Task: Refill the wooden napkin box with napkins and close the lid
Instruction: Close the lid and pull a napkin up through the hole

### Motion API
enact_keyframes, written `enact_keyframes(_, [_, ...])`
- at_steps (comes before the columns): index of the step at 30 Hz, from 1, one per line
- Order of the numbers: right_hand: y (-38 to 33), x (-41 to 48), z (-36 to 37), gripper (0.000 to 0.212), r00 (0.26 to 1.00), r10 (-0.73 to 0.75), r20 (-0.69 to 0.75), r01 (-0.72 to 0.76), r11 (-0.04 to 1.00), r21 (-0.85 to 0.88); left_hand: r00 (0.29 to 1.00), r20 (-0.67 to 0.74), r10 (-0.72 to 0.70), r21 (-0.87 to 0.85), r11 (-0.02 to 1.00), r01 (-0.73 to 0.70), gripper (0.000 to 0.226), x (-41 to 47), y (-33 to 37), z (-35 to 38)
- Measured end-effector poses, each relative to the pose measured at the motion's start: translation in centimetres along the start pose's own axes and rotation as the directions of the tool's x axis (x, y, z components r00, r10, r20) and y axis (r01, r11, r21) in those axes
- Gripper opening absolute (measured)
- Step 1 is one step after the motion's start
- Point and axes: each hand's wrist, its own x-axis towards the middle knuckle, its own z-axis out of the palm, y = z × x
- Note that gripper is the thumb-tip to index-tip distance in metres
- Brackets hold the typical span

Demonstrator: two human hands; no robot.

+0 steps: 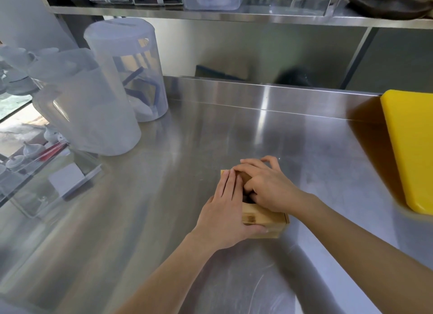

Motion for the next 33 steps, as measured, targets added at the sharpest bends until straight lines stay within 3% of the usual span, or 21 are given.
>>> enact_keyframes(11, [0.3, -0.4, 0.0, 0.019, 0.999, 0.024, -0.031, -0.023, 0.999, 0.043, 1.0, 0.002, 0.003, -0.009, 1.0, -0.003, 0.12, 0.0, -0.1, 0.0])
enact_keyframes(19, [-1.0, -0.5, -0.7, 0.029, 0.983, 0.091, 0.157, -0.066, 0.985, -0.161, 1.0, -0.008, 0.0, -0.025, 1.0, 0.0, 0.119, 0.1, -0.1, 0.2])
enact_keyframes(26, [-0.9, 0.3, -0.8, 0.03, 0.993, 0.086, 0.077, -0.084, 0.996, -0.022, 1.0, -0.012, 0.004, -0.034, 0.999, -0.004, 0.121, 0.2, -0.1, 0.3])
enact_keyframes(33, [0.2, -0.1, 0.2, 0.015, 0.998, -0.029, -0.053, 0.026, 0.998, -0.057, 1.0, 0.004, -0.007, -0.017, 1.0, 0.007, 0.123, 0.1, 0.0, 0.1])
